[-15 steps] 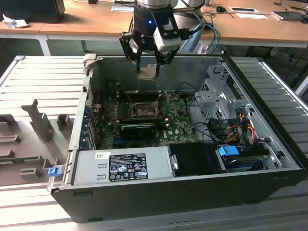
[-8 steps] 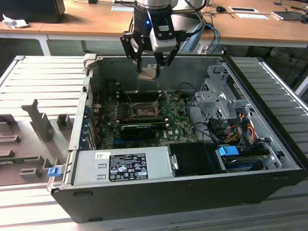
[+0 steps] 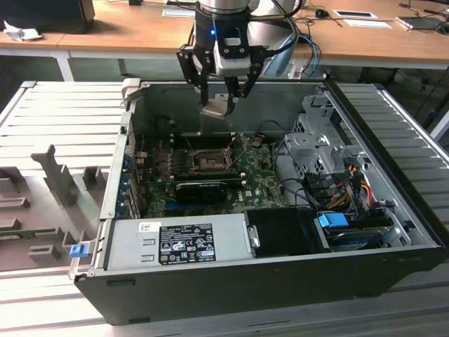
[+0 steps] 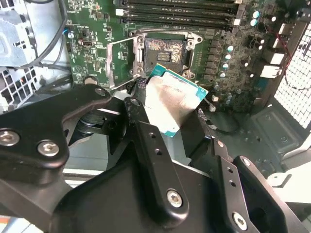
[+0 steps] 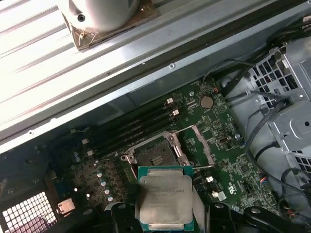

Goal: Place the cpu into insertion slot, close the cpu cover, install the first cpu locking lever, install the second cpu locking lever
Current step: 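Place the cpu into insertion slot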

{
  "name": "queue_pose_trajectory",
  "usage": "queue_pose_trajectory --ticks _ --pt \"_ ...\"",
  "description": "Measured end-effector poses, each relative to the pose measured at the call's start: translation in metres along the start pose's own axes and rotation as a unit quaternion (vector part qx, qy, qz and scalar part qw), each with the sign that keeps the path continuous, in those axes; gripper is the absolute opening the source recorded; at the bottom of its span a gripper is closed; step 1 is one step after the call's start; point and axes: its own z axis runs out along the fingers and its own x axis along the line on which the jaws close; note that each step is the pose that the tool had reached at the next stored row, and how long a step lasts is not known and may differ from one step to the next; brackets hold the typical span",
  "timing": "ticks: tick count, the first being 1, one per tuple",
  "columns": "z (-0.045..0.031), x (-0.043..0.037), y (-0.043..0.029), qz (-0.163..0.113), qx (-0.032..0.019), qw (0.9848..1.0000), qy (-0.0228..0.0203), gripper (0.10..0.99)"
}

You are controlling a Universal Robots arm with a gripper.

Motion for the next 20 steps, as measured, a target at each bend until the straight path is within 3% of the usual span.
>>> queue_pose_trajectory --ticks 2,4,10,20 --pt "-0.0062 0.0002 0.0007 0.012 -0.0004 0.9999 -0.0011 0.529" --pt "-0.0079 0.0002 0.0008 0.019 -0.0006 0.9998 -0.0017 0.529" --pt "-0.0061 0.0001 0.0007 0.064 -0.0004 0.9979 -0.0061 0.529" --pt "-0.0056 0.0001 0.0007 0.081 -0.0008 0.9967 -0.0077 0.529"
